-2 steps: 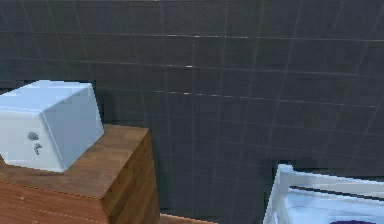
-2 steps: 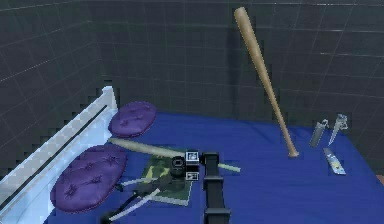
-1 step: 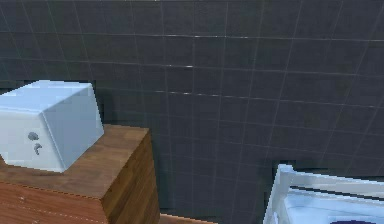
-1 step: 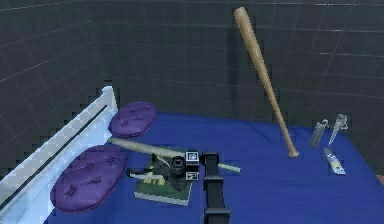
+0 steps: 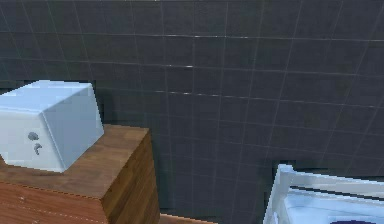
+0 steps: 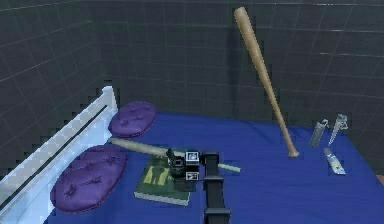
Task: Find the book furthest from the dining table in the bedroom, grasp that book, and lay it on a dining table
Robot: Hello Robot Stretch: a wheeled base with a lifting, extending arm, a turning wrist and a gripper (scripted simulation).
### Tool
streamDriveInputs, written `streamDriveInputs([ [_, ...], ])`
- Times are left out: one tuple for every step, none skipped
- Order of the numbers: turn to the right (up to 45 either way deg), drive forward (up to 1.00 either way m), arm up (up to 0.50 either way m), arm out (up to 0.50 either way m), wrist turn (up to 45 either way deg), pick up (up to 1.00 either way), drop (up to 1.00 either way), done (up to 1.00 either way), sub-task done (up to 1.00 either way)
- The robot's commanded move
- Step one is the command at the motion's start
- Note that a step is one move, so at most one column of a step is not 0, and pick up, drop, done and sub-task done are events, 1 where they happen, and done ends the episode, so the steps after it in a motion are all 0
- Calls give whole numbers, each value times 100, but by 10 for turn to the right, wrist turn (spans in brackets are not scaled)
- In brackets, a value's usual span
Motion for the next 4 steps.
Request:
streamDriveInputs([
  [0, 0, 0, 0, 30, 0, 0, 0, 0],
  [0, 0, -30, 0, 0, 0, 0, 0, 0],
  [0, 0, 0, 0, 0, 100, 0, 0, 0],
  [0, 0, 10, 0, 0, 0, 0, 0, 0],
])
